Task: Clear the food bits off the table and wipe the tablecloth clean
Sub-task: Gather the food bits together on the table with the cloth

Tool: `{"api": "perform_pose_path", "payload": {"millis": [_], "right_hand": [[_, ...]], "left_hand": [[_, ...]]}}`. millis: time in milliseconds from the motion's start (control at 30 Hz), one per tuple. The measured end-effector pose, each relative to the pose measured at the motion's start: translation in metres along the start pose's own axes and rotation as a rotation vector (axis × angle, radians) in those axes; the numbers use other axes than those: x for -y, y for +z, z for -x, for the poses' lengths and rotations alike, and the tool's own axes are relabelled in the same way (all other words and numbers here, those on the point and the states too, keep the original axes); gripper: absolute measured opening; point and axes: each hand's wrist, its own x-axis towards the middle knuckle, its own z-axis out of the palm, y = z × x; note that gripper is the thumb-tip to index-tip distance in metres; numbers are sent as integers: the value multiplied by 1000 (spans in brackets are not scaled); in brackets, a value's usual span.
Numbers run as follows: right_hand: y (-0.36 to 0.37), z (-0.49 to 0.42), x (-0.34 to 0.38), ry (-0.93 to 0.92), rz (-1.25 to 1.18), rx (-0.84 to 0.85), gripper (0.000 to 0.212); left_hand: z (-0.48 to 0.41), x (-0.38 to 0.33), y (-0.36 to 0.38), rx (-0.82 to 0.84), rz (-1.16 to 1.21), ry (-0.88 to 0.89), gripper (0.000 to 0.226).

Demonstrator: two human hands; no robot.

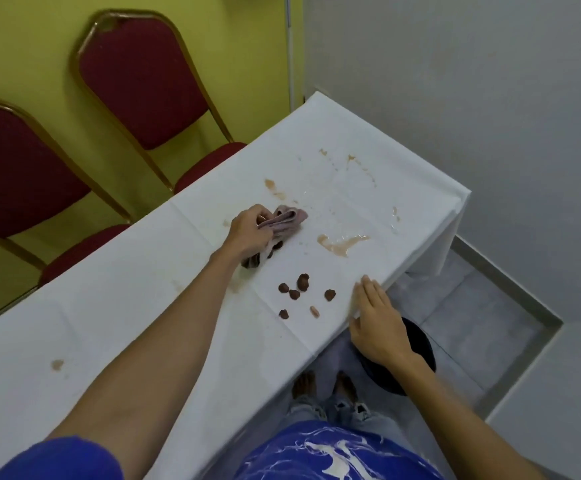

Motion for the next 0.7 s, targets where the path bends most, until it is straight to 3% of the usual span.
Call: {"api": "perform_pose_path", "payload": {"millis": [233, 333, 500, 700], "right_hand": [[1, 0, -1, 5, -24, -2, 73], [3, -1, 0, 10, -30, -14, 74], [4, 0, 1, 7, -26, -18, 74], [3, 0, 0, 1, -30, -12, 76]], "left_hand": [[16, 5, 9, 179, -53, 13, 18], [37, 20, 18, 259, 52, -21, 15], [53, 38, 19, 153, 449, -213, 23], [48, 51, 15, 23, 267, -210, 19]]}}
